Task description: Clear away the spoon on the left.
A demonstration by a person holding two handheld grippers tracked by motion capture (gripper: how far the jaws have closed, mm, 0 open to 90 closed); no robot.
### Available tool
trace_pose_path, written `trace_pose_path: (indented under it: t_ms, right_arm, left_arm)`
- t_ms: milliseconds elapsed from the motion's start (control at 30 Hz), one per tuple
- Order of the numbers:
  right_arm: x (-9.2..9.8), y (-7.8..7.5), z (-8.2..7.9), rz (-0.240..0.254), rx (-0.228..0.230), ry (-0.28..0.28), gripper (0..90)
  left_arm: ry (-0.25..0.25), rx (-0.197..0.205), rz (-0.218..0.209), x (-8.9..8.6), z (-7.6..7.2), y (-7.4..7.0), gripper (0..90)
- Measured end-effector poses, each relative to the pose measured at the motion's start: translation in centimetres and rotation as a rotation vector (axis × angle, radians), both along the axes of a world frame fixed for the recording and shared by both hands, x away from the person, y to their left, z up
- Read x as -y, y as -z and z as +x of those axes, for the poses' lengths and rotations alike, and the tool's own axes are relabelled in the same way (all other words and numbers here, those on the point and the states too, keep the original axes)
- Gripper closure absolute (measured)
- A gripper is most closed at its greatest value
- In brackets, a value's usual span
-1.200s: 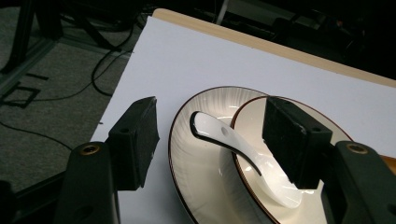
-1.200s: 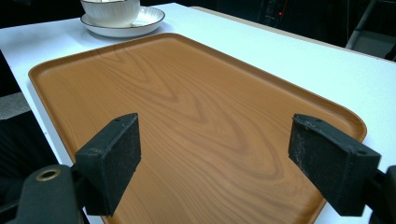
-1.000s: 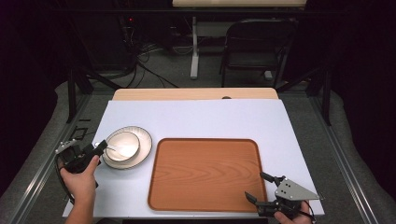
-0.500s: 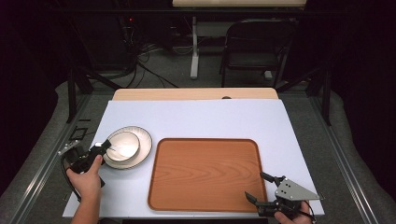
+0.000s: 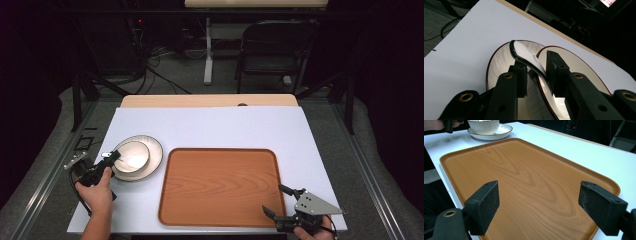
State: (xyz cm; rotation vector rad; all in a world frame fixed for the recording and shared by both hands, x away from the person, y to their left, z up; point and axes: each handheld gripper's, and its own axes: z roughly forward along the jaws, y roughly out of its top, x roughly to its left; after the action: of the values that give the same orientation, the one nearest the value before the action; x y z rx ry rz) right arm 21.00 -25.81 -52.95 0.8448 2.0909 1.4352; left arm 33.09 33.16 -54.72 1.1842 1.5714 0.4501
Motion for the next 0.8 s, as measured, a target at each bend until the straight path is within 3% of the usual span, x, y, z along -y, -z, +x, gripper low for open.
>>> trace_pose_path:
  t_ms: [400, 633, 800]
  right_arm:
    - [0.0, 0.0, 0.0, -0.001, -0.001, -0.001, 16.5]
    - [0.0, 0.0, 0.1, -0.001, -0.003, -0.001, 16.5]
    - [0.0, 0.0, 0.1, -0.002, -0.002, -0.001, 16.5]
  left_arm:
    - [-0.012, 0.025, -0.020, -0.4, -0.5, -0.8, 79.6]
    - [0.023, 0.033, -0.051, -0.4, -0.6, -1.7, 84.4]
    - [0.039, 0.039, 0.004, 0.3, -0.4, -2.4, 85.2]
